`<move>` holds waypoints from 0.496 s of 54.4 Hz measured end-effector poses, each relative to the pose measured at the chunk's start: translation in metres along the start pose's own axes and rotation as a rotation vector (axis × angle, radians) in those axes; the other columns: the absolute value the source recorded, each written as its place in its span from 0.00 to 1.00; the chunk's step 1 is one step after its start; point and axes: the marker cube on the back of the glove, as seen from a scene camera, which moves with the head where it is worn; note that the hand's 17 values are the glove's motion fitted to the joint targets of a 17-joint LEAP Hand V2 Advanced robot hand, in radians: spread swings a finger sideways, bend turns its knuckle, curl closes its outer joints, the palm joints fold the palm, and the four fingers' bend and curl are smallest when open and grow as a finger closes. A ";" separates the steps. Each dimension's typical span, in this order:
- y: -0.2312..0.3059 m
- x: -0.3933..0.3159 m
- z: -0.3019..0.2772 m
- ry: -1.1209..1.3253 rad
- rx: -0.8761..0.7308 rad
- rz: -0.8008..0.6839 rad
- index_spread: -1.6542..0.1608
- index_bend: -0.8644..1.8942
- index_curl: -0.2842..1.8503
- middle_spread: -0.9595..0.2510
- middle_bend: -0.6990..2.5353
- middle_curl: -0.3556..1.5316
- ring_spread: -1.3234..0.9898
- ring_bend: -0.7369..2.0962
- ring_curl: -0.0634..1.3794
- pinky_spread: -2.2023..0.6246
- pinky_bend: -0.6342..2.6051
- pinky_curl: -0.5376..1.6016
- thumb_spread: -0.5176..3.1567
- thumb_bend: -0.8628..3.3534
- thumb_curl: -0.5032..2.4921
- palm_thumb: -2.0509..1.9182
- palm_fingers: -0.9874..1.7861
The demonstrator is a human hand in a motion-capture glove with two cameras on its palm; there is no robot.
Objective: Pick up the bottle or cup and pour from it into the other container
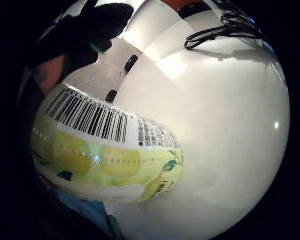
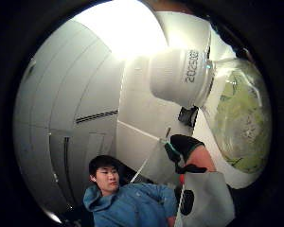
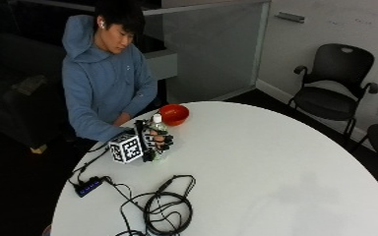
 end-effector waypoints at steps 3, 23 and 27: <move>0.000 0.000 0.001 0.004 0.022 -0.004 0.81 0.36 0.24 0.88 0.31 0.37 0.62 0.47 0.25 0.85 0.41 0.38 0.36 0.20 0.29 0.70 0.58; -0.007 -0.006 0.016 0.048 0.076 -0.016 0.84 0.36 0.26 0.78 0.33 0.41 0.52 0.45 0.29 0.75 0.39 0.39 0.29 0.20 0.35 0.77 0.75; -0.007 -0.013 0.023 0.076 0.023 -0.022 0.84 0.36 0.27 0.77 0.32 0.42 0.51 0.44 0.30 0.74 0.39 0.40 0.27 0.20 0.35 0.78 0.76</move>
